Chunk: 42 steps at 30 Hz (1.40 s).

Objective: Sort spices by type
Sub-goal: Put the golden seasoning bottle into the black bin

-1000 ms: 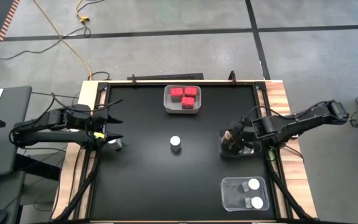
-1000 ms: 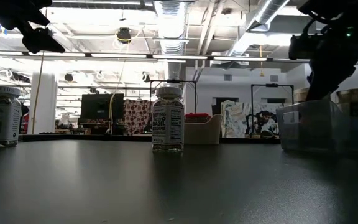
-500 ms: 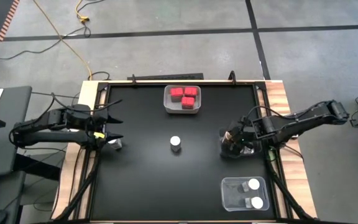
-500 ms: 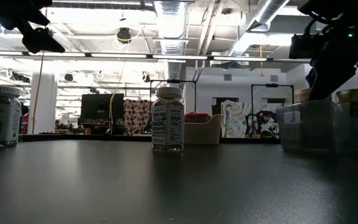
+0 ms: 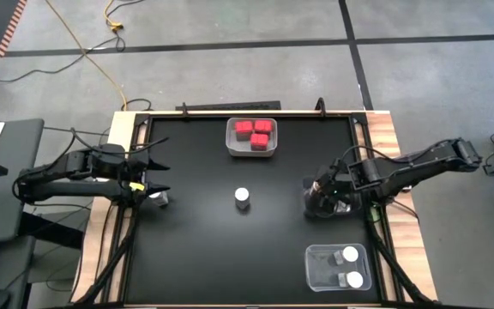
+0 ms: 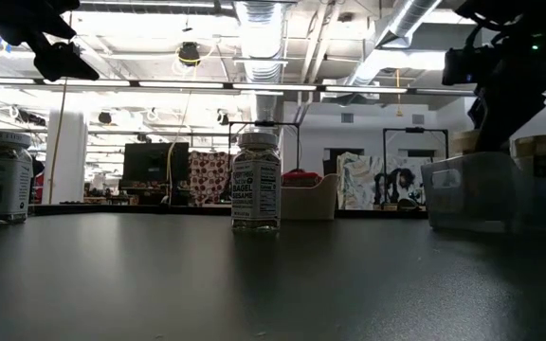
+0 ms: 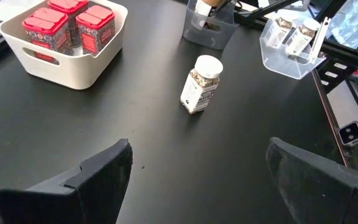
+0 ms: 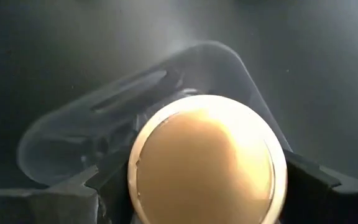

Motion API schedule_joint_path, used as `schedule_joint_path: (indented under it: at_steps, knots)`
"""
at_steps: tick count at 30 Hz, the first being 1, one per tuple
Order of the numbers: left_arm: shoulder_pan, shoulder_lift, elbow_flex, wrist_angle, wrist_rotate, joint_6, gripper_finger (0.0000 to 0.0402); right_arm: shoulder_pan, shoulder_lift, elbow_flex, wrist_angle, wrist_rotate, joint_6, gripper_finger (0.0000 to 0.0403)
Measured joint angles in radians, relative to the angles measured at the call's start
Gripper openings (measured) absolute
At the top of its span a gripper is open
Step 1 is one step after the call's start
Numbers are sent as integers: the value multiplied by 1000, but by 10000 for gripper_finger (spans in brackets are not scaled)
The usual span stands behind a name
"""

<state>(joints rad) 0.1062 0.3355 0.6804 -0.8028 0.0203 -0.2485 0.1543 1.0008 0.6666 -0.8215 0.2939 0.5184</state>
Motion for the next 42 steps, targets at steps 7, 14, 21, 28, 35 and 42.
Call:
schedule_joint_path:
  at_steps: [7,14,21,28,35,42]
  knots:
    - [0,0,0,0,0,1,355,0,0,0,58,0,4,322]
    - [0,0,0,0,0,1,355,0,0,0,35,0,-3,322]
    - [0,0,0,0,0,1,355,0,0,0,47,1,23,322]
    - [0,0,0,0,0,1,355,3,0,-13,33,2,30,322]
    - [0,0,0,0,0,0,355,3,0,-27,45,0,31,333]
    - [0,0,0,0,0,-1,355,2,0,-28,43,-1,30,382]
